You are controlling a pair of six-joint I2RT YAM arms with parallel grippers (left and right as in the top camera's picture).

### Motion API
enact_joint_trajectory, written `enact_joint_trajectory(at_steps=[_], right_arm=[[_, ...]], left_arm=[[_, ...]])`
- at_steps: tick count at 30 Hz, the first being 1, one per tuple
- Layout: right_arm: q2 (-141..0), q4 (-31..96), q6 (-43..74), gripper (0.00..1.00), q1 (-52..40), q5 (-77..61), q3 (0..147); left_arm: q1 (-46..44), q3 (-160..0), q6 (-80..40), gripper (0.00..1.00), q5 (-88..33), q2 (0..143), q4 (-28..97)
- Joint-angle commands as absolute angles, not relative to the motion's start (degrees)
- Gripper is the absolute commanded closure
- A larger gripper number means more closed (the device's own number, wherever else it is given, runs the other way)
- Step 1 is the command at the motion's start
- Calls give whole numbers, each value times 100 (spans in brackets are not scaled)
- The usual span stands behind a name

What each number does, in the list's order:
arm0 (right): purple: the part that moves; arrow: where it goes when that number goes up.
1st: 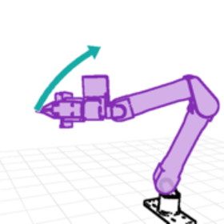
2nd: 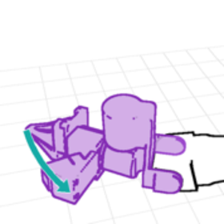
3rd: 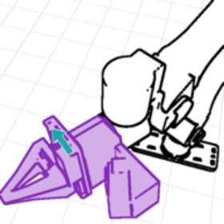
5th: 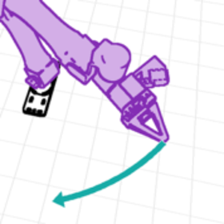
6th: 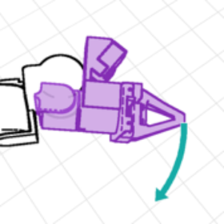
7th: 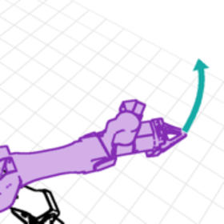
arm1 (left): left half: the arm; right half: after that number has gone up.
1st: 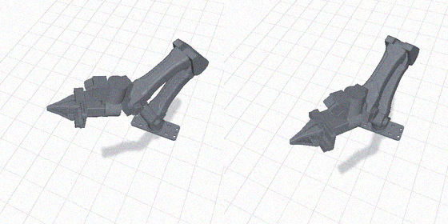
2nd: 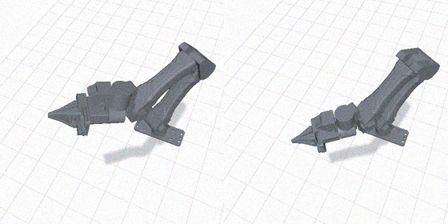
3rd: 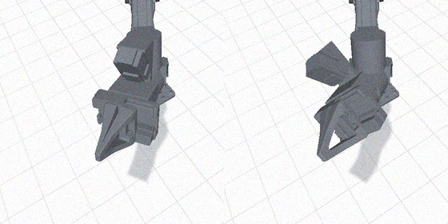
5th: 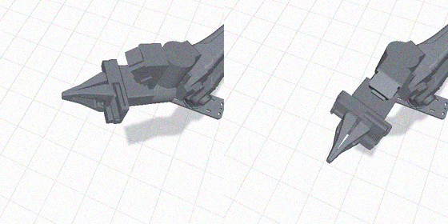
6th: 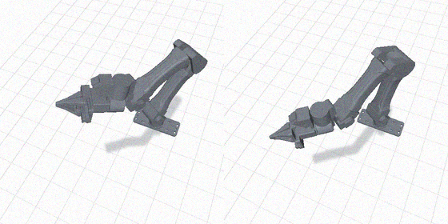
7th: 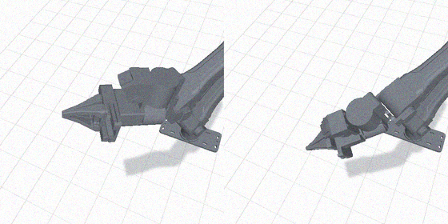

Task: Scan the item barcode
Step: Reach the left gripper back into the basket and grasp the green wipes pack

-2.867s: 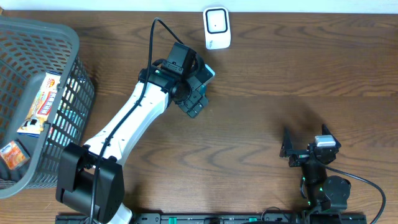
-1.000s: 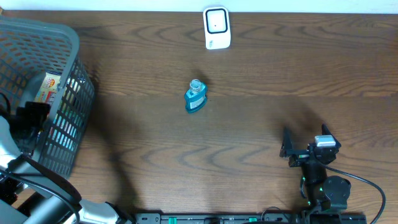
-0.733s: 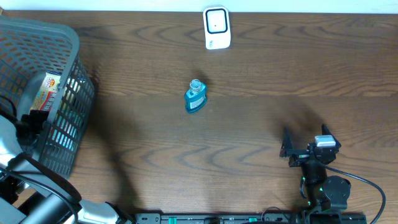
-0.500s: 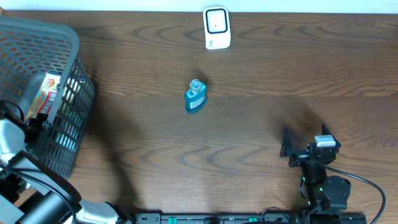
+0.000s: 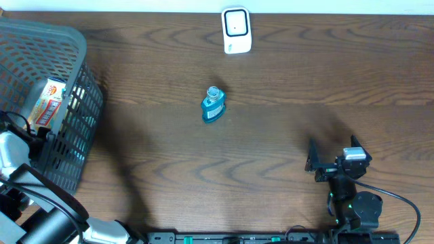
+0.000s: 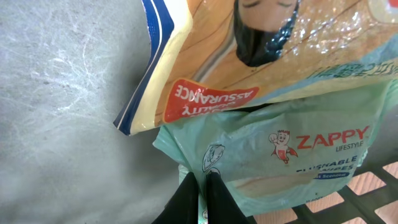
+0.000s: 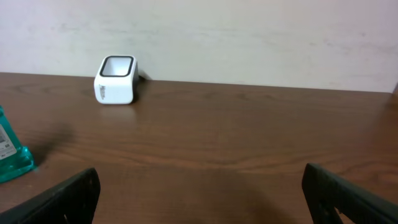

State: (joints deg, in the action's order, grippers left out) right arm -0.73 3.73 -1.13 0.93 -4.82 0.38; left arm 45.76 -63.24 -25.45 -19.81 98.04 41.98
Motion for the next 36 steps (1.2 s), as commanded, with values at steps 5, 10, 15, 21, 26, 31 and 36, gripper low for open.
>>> enact_joint_trajectory(at_steps=[5,10,15,21,26,31,36], right_arm=[[-64,395,-137,1,-10,-440,32],[-64,395,-137,1,-10,-440,32],[-64,392,-137,1,-10,-440,32],[-64,395,-137,1,-10,-440,32],[-64,392,-137,1,-10,-440,32],[-64,395,-137,1,-10,-440,32],[-64,395,-137,1,-10,-440,32]], left_arm=[[4595,-6558,-2692,93,-2580,9334,4230],[4595,-6904,-3013,93,-2679,8549,4136],[4593,-7011,-3035,92,-2381,7540,3933],[4595,-6855,-3030,31,-1505,7540,4261],[4595,-6560,-3030,29,-1490,8261,4346],[4595,-6556,-3024,25,-1494,9142,4401],[4595,-6554,-2764,25,-1979,9911,4421]])
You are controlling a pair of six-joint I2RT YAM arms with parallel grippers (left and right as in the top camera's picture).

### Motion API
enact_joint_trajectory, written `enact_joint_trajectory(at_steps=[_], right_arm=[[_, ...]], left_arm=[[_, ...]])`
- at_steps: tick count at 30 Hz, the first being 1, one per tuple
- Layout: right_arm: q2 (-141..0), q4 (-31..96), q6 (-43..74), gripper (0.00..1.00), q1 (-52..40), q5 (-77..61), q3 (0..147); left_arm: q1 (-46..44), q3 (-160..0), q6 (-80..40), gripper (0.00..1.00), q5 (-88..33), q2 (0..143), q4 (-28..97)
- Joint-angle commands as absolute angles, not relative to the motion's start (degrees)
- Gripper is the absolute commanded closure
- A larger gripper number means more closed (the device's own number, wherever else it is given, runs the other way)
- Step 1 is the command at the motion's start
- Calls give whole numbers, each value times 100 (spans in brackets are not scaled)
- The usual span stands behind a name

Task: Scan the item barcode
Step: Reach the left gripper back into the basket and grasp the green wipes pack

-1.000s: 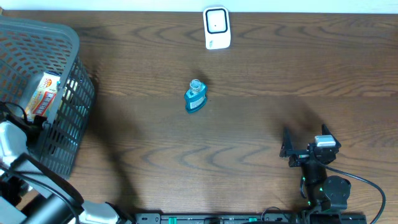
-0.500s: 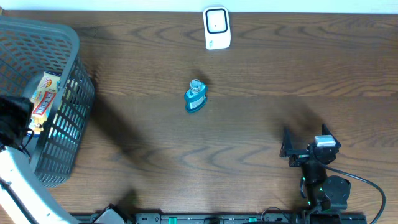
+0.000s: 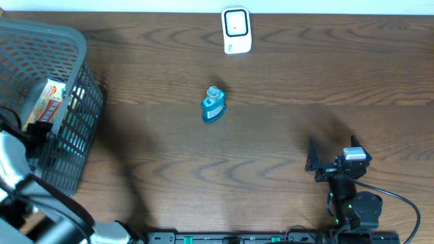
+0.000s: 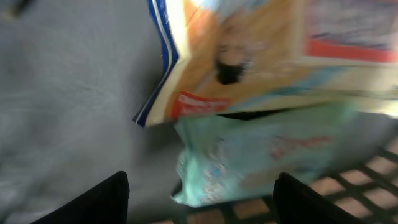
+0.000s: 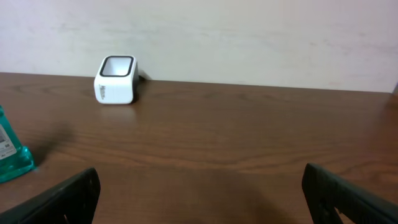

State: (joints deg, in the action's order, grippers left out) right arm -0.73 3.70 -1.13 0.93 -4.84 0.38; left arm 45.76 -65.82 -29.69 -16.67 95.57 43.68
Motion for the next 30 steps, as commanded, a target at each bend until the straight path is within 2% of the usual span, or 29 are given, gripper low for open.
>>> enact_joint_trajectory(at_steps=[1,12,17,20,21,22,30], right_arm=[[-64,395,-137,1,-10,-440,32],[-64,395,-137,1,-10,-440,32],[-64,395,-137,1,-10,-440,32],[-64,395,-137,1,-10,-440,32],[-64,392,-137,1,-10,-440,32],[-64,395,-137,1,-10,-440,32],[-64,395,-137,1,-10,-440,32]], left_arm=[[4595,-6552,-2764,25,-2040,10027,4436],[4589,-6420,-2447,22,-2300,10829,4158],[4589,-6392,-2018,51,-3020,11163,4032],[4589,-6392,-1754,75,-3433,11295,4021],[4589,-6392,-1752,89,-3479,11308,4040],[4589,-6392,-1756,93,-3479,11308,4082],[4617,-6751,-1865,93,-3970,10792,4125]])
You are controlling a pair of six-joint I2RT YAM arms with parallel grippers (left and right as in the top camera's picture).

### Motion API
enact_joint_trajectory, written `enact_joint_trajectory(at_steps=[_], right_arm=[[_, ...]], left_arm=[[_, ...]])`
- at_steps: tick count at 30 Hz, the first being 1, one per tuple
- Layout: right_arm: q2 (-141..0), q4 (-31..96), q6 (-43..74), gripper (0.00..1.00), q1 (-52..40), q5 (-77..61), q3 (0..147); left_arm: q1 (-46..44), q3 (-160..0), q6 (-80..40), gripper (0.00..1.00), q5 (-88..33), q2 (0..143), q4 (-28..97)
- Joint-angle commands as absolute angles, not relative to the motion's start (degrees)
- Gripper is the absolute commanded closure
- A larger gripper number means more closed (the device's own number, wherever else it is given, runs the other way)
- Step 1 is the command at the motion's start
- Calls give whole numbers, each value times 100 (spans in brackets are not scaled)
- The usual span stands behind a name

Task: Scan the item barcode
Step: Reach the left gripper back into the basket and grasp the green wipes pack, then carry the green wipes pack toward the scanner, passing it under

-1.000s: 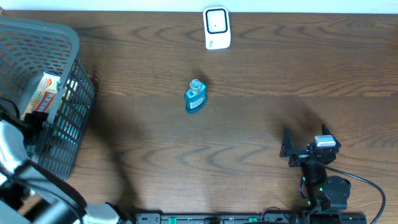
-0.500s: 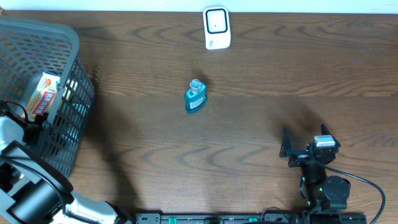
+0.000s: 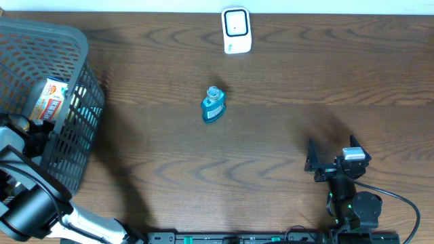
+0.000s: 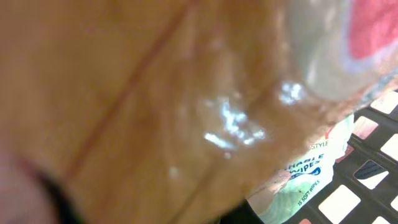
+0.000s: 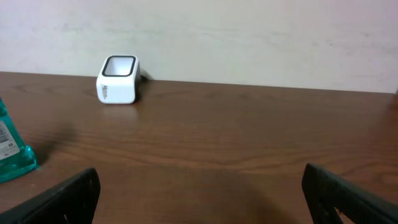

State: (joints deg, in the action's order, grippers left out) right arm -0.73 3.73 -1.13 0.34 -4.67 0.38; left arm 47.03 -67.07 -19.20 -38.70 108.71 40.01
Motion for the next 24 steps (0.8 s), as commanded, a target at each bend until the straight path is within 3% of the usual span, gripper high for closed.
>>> enact_joint_trajectory(at_steps=[1,17,24], right_arm=[[-64,395,-137,1,-10,-440,32],[-64,395,-137,1,-10,-440,32],[-64,395,-137,1,-10,-440,32]], left_arm=[[4622,-6845,-1940,93,-3968,10606,4125],[4495,-7432,-2779,93,-3968,6963,3162],[2630,-7424,-2200,93,-4375,5887,3183]])
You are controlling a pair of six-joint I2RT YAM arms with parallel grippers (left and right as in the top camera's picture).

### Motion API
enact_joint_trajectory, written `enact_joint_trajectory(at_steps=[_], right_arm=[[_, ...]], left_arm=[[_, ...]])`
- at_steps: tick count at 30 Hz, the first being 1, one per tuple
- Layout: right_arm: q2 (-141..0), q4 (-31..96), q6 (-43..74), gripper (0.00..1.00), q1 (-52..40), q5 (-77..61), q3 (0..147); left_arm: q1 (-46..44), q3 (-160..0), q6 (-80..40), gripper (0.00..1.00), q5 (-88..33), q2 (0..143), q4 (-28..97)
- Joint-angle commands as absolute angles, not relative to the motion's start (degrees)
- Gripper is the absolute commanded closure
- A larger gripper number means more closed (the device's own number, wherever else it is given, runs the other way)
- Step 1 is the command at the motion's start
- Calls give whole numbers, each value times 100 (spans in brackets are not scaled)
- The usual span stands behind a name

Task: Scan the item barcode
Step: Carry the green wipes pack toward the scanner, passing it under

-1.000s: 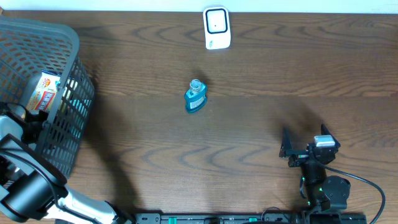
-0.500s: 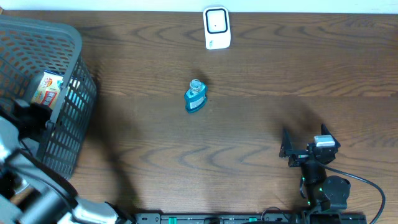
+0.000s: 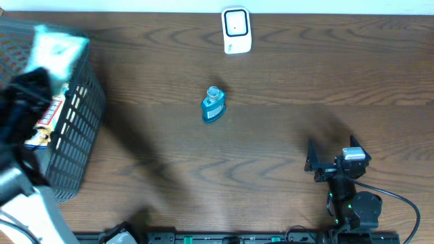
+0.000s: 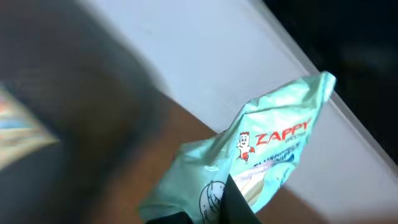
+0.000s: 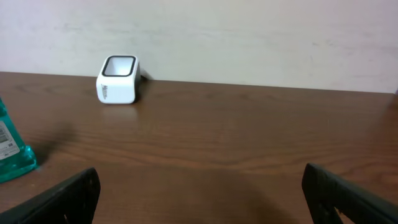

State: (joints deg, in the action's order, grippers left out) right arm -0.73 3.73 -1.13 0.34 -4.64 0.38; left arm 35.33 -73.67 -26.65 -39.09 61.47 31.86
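Observation:
A mint-green pack of Zappy wipes (image 4: 267, 152) hangs in the air with my left gripper (image 4: 214, 202) shut on its lower edge. From overhead the pack (image 3: 59, 42) is above the basket's far right corner, and the left gripper (image 3: 39, 76) shows as a dark blur just below it. The white barcode scanner (image 3: 236, 30) stands at the table's far edge, also visible as the scanner (image 5: 117, 79) in the right wrist view. My right gripper (image 3: 324, 163) rests open near the front right, nothing between its fingers (image 5: 68, 196).
A grey mesh basket (image 3: 74, 139) stands at the left edge with an orange snack pack (image 3: 46, 114) inside. A blue-green bottle (image 3: 213, 105) stands upright mid-table, between basket and scanner; the bottle (image 5: 11, 149) shows at the left of the right wrist view.
My left gripper was down inside the basket, pressed against the orange pack. Now it is raised above the basket's rim, shut on the wipes pack. The right arm has not moved.
My left gripper was in the basket with its fingers together at the wipes pack's corner, under the orange pack. Then it stood open over both packs, then close against them. Now it holds the wipes pack up out of the basket.

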Motion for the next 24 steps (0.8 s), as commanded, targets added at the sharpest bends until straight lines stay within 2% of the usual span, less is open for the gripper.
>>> enact_joint_trajectory(at_steps=[1,5,9,16,18,20,24], right_arm=[[-64,395,-137,1,-10,-440,32],[-64,392,-137,1,-8,-440,32],[-64,395,-137,1,-10,-440,32],[-64,395,-137,1,-10,-440,32],[-64,395,-137,1,-10,-440,32],[-64,395,-137,1,-8,-440,32],[-64,395,-137,1,-10,-440,32]], left_arm=[[1828,-7402,-1883,93,-4456,5852,3277],[130,-7223,-1382,93,-4342,5988,3284],[-1446,-7175,-1284,93,-3579,6482,3275],[-3258,-7175,-1415,93,-1992,7804,3096],[-3551,-7175,-1824,93,-1509,8263,2971],[-3833,-7175,-2947,93,-913,9113,2755],[-3896,-7175,-4309,93,-895,9867,2578]])
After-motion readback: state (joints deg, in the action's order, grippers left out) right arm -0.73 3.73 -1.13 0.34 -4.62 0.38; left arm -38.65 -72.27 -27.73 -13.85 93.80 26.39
